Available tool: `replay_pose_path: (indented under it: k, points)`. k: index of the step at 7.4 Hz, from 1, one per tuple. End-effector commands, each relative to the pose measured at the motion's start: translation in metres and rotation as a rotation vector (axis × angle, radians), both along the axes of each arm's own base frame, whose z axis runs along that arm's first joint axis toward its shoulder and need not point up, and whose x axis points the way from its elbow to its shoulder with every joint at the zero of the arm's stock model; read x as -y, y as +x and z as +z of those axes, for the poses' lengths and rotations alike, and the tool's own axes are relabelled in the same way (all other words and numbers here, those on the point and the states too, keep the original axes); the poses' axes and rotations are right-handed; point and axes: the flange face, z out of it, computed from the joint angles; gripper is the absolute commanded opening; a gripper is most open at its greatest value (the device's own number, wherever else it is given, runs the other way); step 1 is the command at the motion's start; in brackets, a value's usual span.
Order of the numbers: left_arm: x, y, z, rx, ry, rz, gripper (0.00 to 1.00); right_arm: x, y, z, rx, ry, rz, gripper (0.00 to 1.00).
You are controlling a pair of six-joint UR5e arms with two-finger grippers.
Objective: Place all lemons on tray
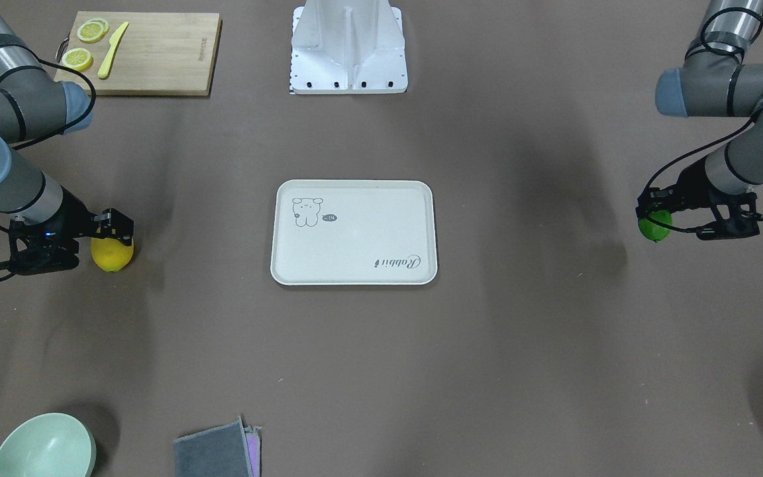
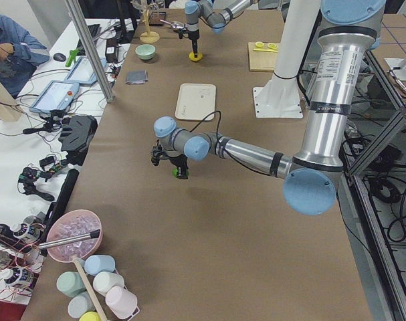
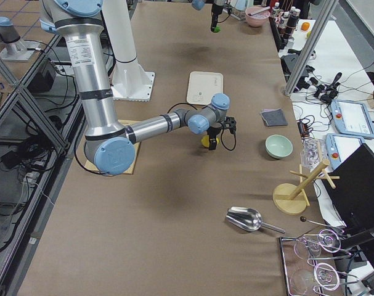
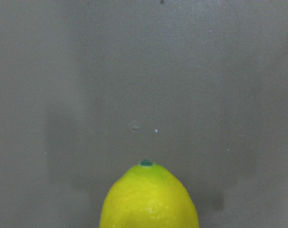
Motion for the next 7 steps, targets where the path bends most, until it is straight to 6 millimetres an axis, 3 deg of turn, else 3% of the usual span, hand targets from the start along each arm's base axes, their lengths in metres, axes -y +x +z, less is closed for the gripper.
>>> replay_pose_path:
  k: [1,2,3,4,5,6,7]
  points:
    - [0.035,-0.018,-0.059,0.021,-0.019,0.007,0.0,-0.001,-0.003,-0.001,0.005,-0.005,-0.007,0.77]
    - [0.045,-0.022,-0.08,0.023,-0.024,-0.005,0.0,0.0,-0.002,-0.002,0.007,-0.001,-0.006,0.22]
    - [0.053,-0.026,-0.105,0.023,-0.022,-0.015,0.0,-0.001,-0.001,-0.006,0.013,0.001,-0.005,0.0]
    - [0.059,-0.026,-0.14,0.027,-0.03,-0.019,0.0,0.005,0.009,-0.015,0.029,0.005,0.011,0.0]
    - [0.065,-0.024,-0.166,0.018,-0.014,-0.026,0.0,0.016,0.013,-0.036,0.069,-0.009,0.033,0.0]
    - [0.07,-0.022,-0.201,0.018,-0.017,-0.031,0.0,0.025,0.006,-0.058,0.09,-0.018,0.066,0.0]
    - [0.072,-0.017,-0.231,0.015,-0.025,-0.05,0.0,0.036,-0.007,-0.092,0.121,-0.026,0.104,0.0]
